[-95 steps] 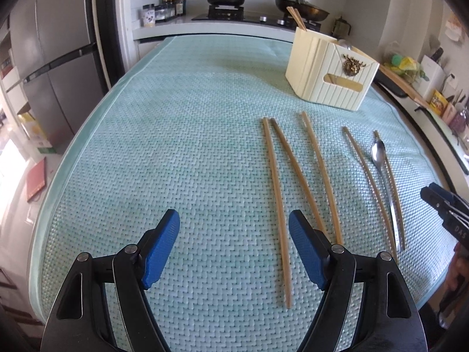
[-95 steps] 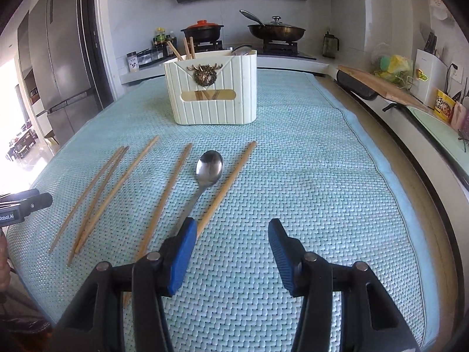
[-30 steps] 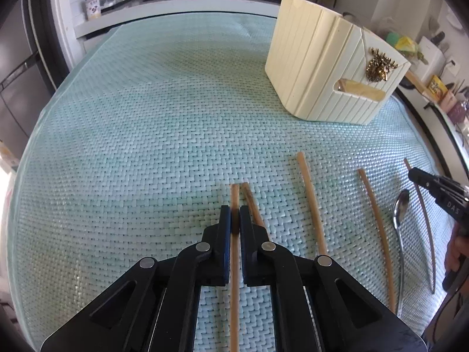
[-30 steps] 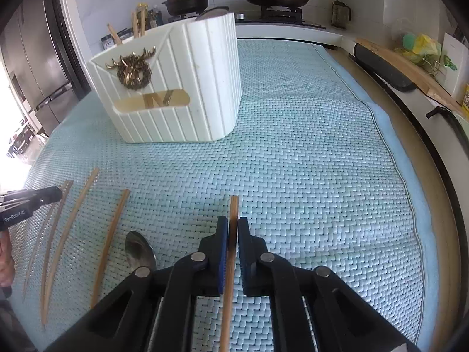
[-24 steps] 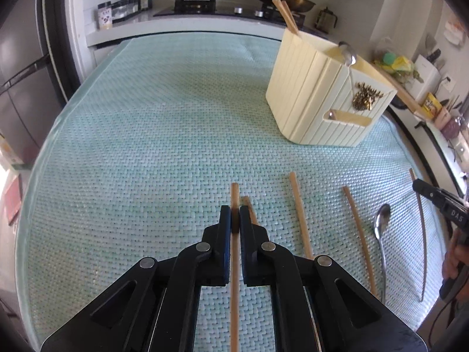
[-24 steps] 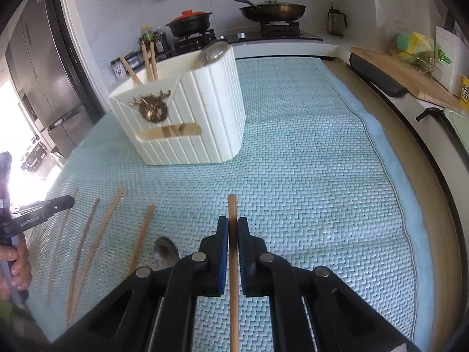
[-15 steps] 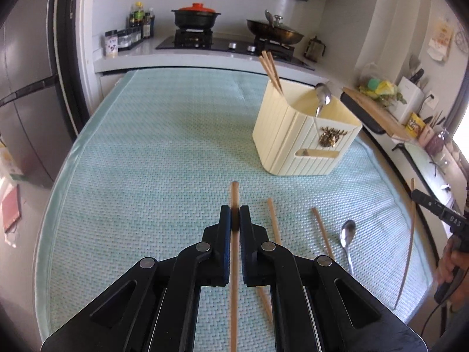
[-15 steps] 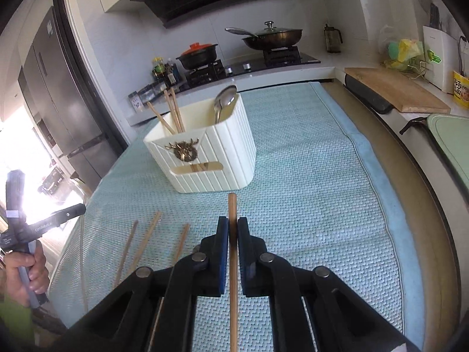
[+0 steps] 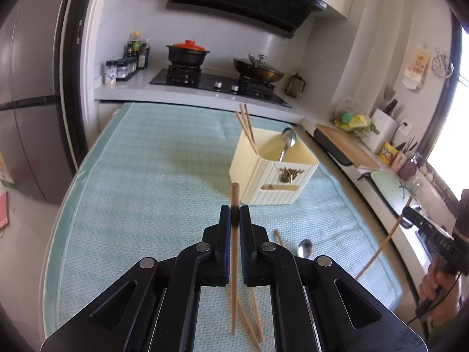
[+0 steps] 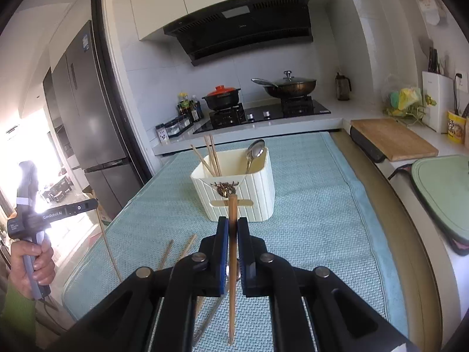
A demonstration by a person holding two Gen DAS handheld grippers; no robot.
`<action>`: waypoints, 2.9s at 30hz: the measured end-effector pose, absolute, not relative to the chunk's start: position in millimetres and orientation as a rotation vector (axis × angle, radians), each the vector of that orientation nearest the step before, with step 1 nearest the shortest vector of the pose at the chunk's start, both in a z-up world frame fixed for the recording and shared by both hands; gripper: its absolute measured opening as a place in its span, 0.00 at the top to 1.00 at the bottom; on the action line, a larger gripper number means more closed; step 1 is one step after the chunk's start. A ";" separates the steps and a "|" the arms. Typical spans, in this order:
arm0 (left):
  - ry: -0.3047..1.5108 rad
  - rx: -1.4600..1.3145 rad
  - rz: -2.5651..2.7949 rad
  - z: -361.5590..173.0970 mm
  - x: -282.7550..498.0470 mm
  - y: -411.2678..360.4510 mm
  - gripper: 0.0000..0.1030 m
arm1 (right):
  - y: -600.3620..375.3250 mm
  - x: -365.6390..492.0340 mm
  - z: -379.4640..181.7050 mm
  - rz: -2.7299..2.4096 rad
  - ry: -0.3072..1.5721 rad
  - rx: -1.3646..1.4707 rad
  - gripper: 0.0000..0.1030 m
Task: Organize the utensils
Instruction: 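Carry both chopsticks over the cream holder and open both tools to drop them in, then withdraw both open tools back over the remaining chopsticks and spoon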
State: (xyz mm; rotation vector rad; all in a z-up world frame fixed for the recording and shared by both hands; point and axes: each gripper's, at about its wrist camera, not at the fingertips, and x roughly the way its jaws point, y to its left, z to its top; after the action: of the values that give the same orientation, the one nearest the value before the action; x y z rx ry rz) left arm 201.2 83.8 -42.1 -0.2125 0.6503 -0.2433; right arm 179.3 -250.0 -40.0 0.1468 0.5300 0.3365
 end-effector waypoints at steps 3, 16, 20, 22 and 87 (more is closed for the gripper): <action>0.629 -0.216 -0.250 -35.8 197.6 82.6 0.97 | -243.7 170.5 -30.3 0.338 0.488 0.126 0.94; 0.572 -0.246 -0.295 -12.7 199.3 77.4 0.97 | -229.9 165.0 5.7 0.357 0.388 0.066 0.94; 0.548 -0.251 -0.309 -1.2 202.1 77.2 0.97 | -225.6 170.2 16.6 0.360 0.364 0.049 0.94; 0.537 -0.253 -0.316 7.1 206.5 77.7 0.97 | -223.9 174.1 22.7 0.360 0.351 0.039 0.94; 0.552 0.046 -0.117 44.6 252.1 73.5 0.11 | -173.8 332.0 28.2 0.359 0.440 -0.135 0.37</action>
State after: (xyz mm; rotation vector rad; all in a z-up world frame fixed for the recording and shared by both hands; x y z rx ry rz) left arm 252.1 73.5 44.6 0.0457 0.5519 -0.1169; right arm 332.0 -173.8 28.2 -0.1345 0.4404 0.3588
